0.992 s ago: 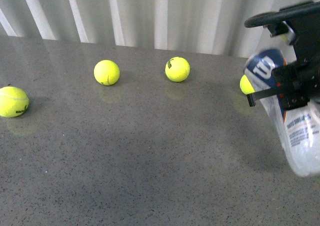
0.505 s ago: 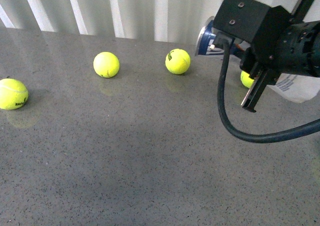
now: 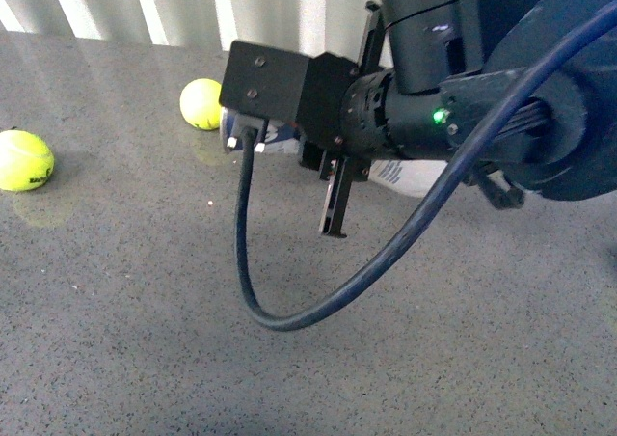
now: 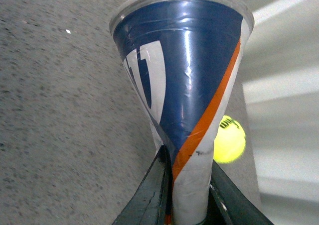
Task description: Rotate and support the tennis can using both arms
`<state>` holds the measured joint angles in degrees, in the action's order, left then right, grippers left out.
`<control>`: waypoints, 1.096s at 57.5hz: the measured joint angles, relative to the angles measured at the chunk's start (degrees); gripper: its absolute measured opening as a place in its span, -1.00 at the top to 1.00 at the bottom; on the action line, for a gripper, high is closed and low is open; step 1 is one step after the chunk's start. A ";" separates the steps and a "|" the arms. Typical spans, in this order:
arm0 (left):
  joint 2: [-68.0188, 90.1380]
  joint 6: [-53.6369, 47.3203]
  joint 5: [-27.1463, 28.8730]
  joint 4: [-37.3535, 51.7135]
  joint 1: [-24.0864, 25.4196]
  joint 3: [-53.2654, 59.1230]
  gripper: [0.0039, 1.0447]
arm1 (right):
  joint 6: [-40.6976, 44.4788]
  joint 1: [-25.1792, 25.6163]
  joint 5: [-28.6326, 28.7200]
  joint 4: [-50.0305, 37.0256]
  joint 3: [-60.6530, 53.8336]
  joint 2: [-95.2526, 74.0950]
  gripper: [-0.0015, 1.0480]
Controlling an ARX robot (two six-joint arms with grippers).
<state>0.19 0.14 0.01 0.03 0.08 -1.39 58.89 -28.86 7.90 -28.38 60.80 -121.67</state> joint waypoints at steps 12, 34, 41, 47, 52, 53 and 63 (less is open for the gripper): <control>0.00 0.00 0.00 0.00 0.00 0.00 -0.87 | 5.70 -0.48 -1.27 1.92 2.67 -5.16 0.81; 0.00 0.00 0.02 0.00 0.00 0.00 -0.87 | 6.97 -0.35 -1.90 -0.92 1.33 -6.10 0.55; 0.00 0.00 0.00 0.00 0.00 0.00 -0.87 | 7.02 -0.02 -1.86 -1.70 -0.20 -6.10 0.20; 0.00 0.00 0.00 0.00 0.00 0.00 -0.87 | 6.56 0.52 -1.86 -2.47 -1.07 -6.01 -0.11; 0.00 0.00 0.00 0.00 0.00 0.00 -0.87 | 6.03 0.94 -1.95 -2.64 -2.03 -5.64 -0.38; 0.00 0.00 0.02 0.00 0.00 0.00 -0.87 | 6.01 0.98 -2.05 -2.67 -2.14 -5.53 -0.41; 0.00 0.00 0.00 0.00 0.00 0.00 -0.87 | 3.96 1.64 -1.97 -2.45 -4.20 -3.02 -0.90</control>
<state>0.19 0.14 0.01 0.03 0.08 -1.39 62.85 -27.22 5.93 -30.83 56.60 -124.68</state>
